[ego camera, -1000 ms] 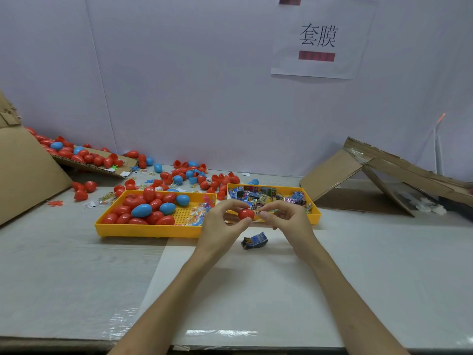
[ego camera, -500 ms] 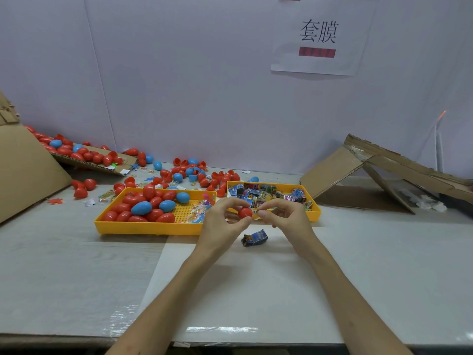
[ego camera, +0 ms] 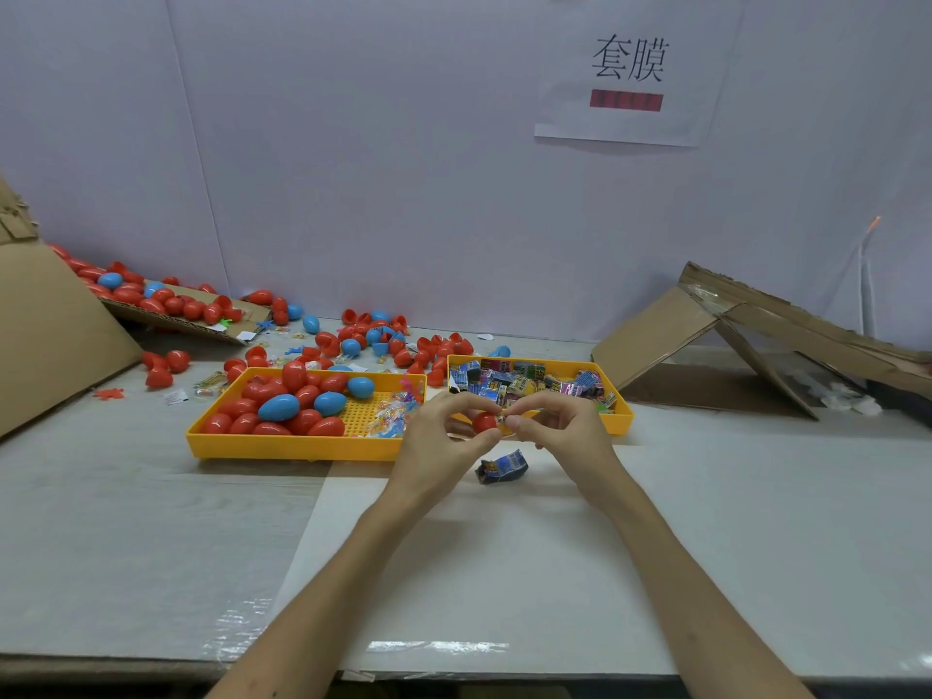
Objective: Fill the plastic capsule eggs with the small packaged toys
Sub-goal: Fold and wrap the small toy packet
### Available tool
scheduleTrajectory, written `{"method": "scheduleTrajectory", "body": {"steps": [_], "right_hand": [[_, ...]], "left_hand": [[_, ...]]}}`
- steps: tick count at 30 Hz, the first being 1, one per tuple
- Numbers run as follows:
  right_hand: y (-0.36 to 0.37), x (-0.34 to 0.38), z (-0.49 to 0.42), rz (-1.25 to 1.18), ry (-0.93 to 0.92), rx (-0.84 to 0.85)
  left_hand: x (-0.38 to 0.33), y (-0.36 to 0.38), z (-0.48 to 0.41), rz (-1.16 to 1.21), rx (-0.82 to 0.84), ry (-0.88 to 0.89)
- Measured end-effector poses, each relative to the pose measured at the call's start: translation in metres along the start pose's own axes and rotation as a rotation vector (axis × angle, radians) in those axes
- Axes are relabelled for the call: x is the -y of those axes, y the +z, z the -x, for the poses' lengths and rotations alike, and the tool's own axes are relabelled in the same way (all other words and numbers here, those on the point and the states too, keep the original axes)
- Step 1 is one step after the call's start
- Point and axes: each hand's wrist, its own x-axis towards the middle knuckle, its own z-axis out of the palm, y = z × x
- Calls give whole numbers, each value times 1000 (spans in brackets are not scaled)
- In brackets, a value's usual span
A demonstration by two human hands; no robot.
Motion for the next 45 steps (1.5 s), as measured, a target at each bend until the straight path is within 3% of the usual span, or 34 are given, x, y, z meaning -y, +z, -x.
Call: {"method": "scheduleTrajectory", "body": {"steps": [9,16,27,33,45], "right_hand": [[10,-8,-2,166,-87,-135],[26,-15,3,367,-372,-362],[36,-8,14,469,-615,-207],[39,-7,12,514,-702,-325],[38,-7,12,595,-729,-407]], "left_hand": [[3,1,-1,-24,-4,-72],[0,0,0,194,-6,-176],[-4,-9,1,660,-7,-363],[-10,-12,1,929,109,-416],[-11,-14,1,1055,93,-432]]}}
